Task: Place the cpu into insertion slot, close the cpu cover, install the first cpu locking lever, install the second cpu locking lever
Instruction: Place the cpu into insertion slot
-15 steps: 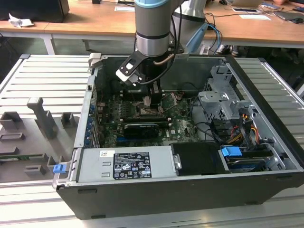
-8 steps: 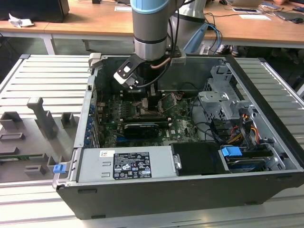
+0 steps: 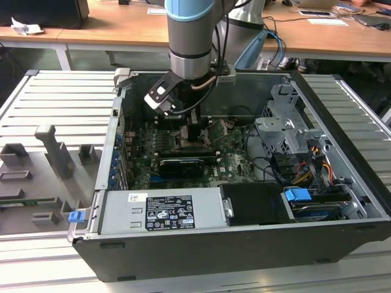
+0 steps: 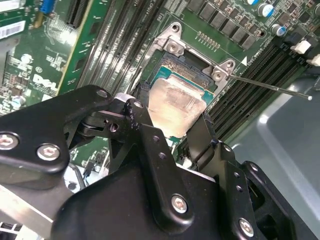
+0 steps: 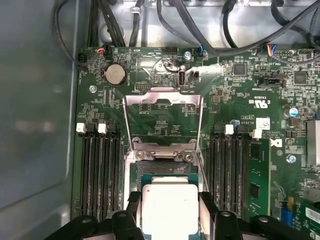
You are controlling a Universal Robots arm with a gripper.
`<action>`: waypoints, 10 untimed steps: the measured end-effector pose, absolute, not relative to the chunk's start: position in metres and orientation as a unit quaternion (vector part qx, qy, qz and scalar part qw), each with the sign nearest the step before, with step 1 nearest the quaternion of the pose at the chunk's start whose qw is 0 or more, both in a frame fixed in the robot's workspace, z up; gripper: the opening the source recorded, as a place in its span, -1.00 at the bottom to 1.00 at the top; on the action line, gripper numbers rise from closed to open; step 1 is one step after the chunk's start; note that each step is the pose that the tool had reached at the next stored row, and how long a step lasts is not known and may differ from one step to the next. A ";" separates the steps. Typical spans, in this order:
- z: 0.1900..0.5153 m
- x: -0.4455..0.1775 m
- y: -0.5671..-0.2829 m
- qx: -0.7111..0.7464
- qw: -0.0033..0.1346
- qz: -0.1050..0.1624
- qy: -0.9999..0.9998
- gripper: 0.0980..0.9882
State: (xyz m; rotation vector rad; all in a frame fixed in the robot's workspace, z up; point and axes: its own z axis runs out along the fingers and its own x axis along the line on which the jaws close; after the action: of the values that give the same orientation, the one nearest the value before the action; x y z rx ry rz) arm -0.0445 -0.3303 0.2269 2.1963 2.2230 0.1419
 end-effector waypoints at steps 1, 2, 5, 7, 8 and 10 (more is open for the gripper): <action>0.225 -0.045 -0.330 0.704 0.007 0.045 0.709 0.00; 0.223 -0.045 -0.329 0.708 0.007 0.045 0.705 0.00; 0.218 -0.044 -0.328 0.715 0.008 0.045 0.698 0.00; 0.215 -0.044 -0.328 0.715 0.008 0.045 0.697 0.00; 0.213 -0.044 -0.328 0.715 0.008 0.045 0.697 0.00; 0.211 -0.044 -0.328 0.715 0.008 0.045 0.697 0.00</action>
State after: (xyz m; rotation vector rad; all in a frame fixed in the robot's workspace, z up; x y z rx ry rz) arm -0.0439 -0.3281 0.2111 2.2367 2.1799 0.1412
